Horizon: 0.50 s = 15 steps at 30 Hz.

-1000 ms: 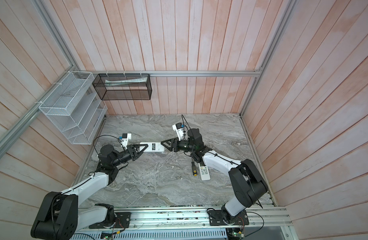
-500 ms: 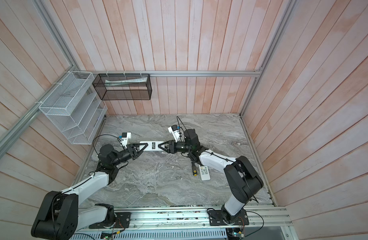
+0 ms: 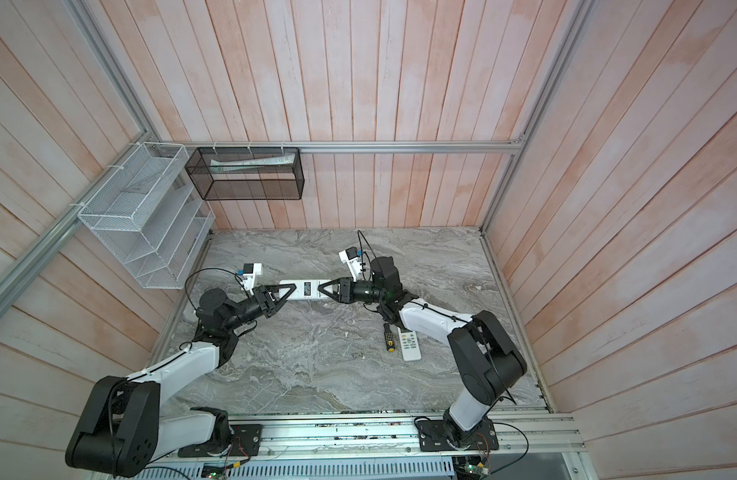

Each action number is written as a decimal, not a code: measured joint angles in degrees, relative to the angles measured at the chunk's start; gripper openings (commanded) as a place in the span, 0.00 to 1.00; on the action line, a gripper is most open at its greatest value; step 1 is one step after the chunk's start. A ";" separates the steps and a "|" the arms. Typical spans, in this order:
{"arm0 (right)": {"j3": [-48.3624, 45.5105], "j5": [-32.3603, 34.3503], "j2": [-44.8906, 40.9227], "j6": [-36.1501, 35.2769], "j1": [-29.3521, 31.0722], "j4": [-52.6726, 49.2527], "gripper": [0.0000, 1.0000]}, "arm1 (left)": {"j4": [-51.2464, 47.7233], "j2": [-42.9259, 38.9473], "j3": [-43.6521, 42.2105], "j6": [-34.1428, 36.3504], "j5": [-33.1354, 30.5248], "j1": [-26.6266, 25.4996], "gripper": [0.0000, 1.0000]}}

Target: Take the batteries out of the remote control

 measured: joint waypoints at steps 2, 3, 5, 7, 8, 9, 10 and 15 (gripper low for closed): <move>0.11 0.17 0.15 0.26 0.00 -0.26 0.33 | -0.76 0.11 0.22 -0.26 -0.09 0.00 0.02; 0.20 0.22 0.22 0.48 -0.02 -0.48 0.32 | -1.27 0.13 0.37 -0.31 -0.20 0.00 0.01; 0.28 0.37 0.59 1.31 -0.02 -0.61 0.33 | -2.54 0.15 0.63 -0.33 -0.52 -0.09 0.01; 0.50 0.42 1.18 2.03 -0.02 -0.90 0.33 | -3.56 0.31 0.68 -0.31 -0.92 -0.11 0.01; 0.55 0.48 1.55 2.54 -0.02 -1.03 0.33 | -4.11 0.52 0.68 -0.33 -1.01 -0.11 0.01; 0.55 0.52 1.88 2.93 -0.02 -1.25 0.34 | -4.46 0.83 0.68 -0.35 -1.11 -0.11 0.01; 0.52 0.57 2.14 3.28 -0.02 -1.38 0.36 | -4.63 1.25 0.68 -0.44 -1.16 -0.11 0.01; 0.48 0.79 2.75 4.17 -0.11 -1.81 0.39 | -3.89 3.34 0.68 -1.95 -1.14 -0.17 0.00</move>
